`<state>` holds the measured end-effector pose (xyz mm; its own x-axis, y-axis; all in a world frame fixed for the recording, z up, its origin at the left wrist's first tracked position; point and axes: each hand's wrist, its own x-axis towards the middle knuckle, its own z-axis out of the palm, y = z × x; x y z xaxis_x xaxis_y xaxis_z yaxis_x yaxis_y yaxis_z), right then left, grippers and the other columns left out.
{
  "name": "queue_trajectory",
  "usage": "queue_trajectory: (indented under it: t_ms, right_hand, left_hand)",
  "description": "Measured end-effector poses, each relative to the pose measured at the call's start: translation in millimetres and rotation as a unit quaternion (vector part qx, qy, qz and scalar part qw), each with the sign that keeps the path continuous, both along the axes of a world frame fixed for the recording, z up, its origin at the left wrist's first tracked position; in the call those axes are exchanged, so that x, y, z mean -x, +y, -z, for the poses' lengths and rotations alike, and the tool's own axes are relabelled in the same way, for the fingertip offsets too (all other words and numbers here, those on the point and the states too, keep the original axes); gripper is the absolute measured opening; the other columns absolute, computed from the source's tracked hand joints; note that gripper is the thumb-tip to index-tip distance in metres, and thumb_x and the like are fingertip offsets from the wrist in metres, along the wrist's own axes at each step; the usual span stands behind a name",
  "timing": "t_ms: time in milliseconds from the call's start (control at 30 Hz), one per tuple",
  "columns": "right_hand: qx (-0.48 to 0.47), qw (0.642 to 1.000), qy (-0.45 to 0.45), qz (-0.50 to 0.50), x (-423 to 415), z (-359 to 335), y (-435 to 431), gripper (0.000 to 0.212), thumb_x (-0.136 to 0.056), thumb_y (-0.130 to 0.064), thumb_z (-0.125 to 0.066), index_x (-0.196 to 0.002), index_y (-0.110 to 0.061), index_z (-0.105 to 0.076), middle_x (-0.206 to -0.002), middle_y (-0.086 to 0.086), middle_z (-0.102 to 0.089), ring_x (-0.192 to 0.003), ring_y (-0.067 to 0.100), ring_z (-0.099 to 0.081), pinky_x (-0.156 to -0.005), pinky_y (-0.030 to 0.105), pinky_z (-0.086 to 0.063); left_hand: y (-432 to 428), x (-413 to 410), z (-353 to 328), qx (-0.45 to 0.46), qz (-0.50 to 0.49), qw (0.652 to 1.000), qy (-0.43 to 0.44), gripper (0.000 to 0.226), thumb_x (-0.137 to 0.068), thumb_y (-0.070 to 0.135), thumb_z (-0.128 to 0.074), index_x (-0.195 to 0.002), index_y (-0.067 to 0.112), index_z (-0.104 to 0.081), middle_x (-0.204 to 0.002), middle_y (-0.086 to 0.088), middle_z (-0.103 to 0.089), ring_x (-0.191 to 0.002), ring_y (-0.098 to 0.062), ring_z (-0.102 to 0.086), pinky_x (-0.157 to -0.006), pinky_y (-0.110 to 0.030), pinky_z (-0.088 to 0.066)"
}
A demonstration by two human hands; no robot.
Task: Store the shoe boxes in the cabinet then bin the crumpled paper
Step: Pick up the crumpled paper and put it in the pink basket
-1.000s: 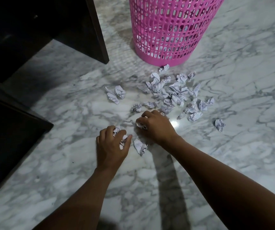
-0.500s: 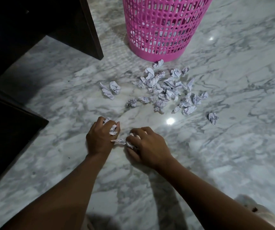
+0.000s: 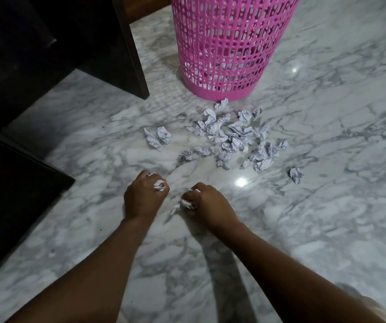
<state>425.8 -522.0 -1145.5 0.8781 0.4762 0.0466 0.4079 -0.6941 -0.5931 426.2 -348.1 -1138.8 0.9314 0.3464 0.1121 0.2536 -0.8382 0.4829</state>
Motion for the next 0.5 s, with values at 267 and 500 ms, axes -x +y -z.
queue_trajectory:
  t_ms: [267, 500]
  right_hand:
    - [-0.169, 0.969, 0.056, 0.173, -44, -57, -21, 0.012, -0.071, -0.011, -0.074, -0.077, -0.022, -0.073, -0.074, -0.002, -0.067, -0.070, 0.011, -0.059, -0.068, 0.030, -0.047]
    - [-0.200, 0.963, -0.039, 0.178, -140, -205, -29, 0.014, -0.078, -0.011, -0.076, -0.076, -0.023, -0.071, -0.062, -0.012, -0.060, -0.054, -0.002, -0.051, -0.055, 0.018, -0.042]
  left_hand:
    - [-21, -44, -46, 0.183, -0.048, 0.981, -0.034, 0.025, -0.066, 0.037, -0.056, -0.061, 0.012, -0.060, -0.068, -0.010, -0.057, -0.071, -0.039, -0.058, -0.062, -0.037, -0.049]
    - [-38, -143, -175, 0.235, 0.055, 0.965, -0.105, 0.041, -0.068, 0.029, -0.078, -0.048, 0.019, -0.044, -0.046, 0.004, -0.040, -0.057, -0.034, -0.047, -0.051, -0.031, -0.033]
